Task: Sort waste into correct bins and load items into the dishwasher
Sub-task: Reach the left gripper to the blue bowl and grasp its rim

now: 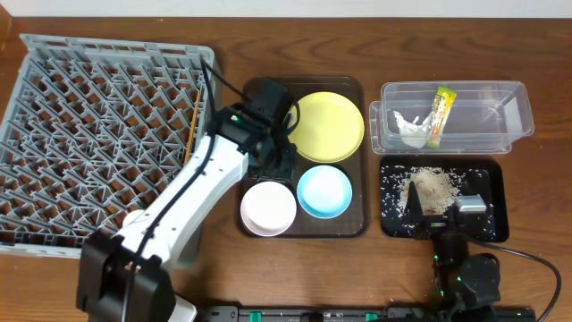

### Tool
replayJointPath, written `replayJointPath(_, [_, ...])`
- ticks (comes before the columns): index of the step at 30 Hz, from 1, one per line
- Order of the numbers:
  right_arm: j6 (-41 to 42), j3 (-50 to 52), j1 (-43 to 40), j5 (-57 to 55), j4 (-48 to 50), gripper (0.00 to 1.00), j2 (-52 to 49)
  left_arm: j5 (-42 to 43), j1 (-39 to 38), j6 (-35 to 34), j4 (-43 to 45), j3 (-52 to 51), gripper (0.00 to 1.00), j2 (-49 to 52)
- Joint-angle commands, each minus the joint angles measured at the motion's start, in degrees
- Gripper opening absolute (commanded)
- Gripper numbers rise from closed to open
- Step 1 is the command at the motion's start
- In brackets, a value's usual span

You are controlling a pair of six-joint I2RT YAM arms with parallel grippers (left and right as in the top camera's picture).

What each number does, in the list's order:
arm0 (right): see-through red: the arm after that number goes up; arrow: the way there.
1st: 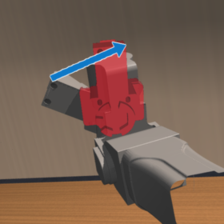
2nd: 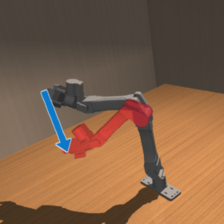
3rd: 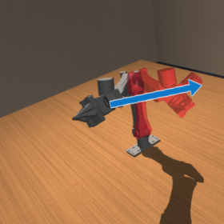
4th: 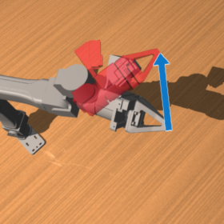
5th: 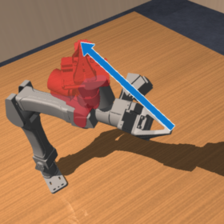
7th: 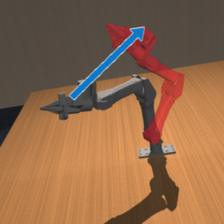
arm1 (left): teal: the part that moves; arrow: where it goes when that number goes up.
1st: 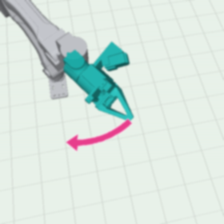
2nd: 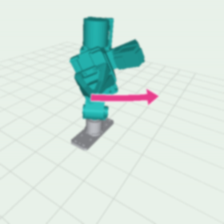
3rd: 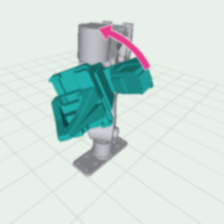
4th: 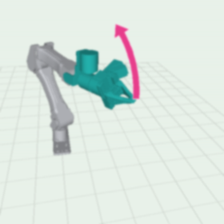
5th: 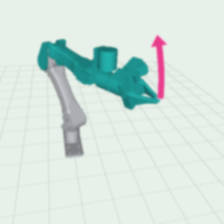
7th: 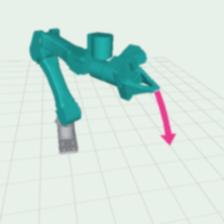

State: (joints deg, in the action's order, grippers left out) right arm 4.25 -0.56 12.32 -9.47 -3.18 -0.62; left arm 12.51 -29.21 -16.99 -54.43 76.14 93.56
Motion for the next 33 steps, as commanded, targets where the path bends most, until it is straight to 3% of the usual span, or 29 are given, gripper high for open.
replayJointPath(1, [-0.5, 0.26, -1.01, 0.07, -0.02, 0.99, 0.35, 1.18, -0.63, -2.47, 4.44, -2.56, 0.36, 1.42])
replayJointPath(6, [-0.5, 0.26, -1.01, 0.09, -0.02, 0.99, 0.35, 1.77, -3.93, 2.21, 8.63, -4.94, 0.36, 4.31])
replayJointPath(16, [-0.5, 0.26, -1.01, 0.07, -0.02, 0.99, 0.35, -0.31, -6.71, 2.19, 11.54, -5.75, 0.35, 13.33])
replayJointPath(20, [-0.5, 0.26, -1.01, 0.07, -0.02, 0.99, 0.35, -0.31, -6.71, 2.38, 12.87, -5.73, 0.22, 13.49])
replayJointPath(22, [-0.5, 0.26, -1.01, 0.09, -0.02, 0.99, 0.35, -0.09, -6.71, 2.38, 13.22, -5.62, 0.08, 13.42])
replayJointPath(27, [-0.5, 0.26, -1.01, 0.09, -0.02, 0.99, 0.35, -0.48, -6.14, 5.55, 9.94, -2.91, 0.06, 12.24])
replayJointPath(31, [-0.5, 0.26, -1.01, 0.07, -0.02, 0.99, 0.35, -9.75, -3.72, 5.79, 1.9, 3.02, 0.06, 7.74])
replayJointPath(33, [-0.5, 0.26, -1.01, 0.07, -0.02, 0.99, 0.35, -18.27, -1.84, 5.9, -2.38, 6.27, 0.06, 4.28])
